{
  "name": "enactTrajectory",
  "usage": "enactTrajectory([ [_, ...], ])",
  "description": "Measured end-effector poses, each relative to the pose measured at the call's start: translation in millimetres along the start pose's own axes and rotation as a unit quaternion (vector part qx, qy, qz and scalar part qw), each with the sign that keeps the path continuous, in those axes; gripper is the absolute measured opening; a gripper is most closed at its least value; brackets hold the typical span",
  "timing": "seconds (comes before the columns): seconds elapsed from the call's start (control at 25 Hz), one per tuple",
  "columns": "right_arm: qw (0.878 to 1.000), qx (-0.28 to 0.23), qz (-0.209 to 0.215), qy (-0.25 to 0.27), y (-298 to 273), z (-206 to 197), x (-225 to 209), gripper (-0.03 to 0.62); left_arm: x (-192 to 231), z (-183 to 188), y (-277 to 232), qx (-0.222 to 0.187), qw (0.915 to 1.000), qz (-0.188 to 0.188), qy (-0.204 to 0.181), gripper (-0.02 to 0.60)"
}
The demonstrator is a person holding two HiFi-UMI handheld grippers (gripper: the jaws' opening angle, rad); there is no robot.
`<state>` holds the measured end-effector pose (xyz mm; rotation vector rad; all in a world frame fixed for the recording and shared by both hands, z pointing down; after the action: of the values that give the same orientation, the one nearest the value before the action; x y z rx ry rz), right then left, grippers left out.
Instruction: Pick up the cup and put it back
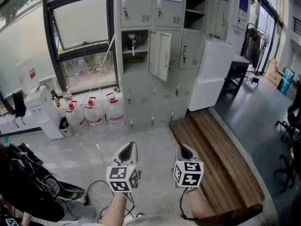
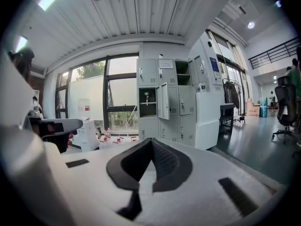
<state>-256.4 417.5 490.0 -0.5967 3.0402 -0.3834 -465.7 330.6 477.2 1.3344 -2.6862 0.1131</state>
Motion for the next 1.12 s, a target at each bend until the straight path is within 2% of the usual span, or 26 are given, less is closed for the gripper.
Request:
enactTrajectory([
  [0.48, 1.0, -0.001, -0.007, -0.001, 2.8, -1.8, 22.8, -0.009, 20.3, -2.6, 12.4, 0.001, 0.9999, -0.011, 0.002, 0.012],
  [0.8, 0.999, -0.007, -0.021, -0.026, -1.2, -7.2, 45.9, -0.008, 43.6, -1.1, 21.4, 0.0, 0.9997, -0.025, -0.007, 0.012],
  [1.12, 0.999, 0.015, -0.036, -0.024, -25.8, -5.2, 53.4, -0.008, 71.7, -1.1, 1.8, 0.01, 0.9995, -0.027, 0.009, 0.012],
])
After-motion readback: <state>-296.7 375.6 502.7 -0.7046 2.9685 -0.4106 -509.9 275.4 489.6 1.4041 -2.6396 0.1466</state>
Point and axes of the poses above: the fingertips, and each gripper's own axes: y backward along the fingers, x to its left, z out of its top, the point moved 6 cm from there along y, backward along the fingers, and after that the axes turned 10 degrees about -z, right-handed, at the moved point
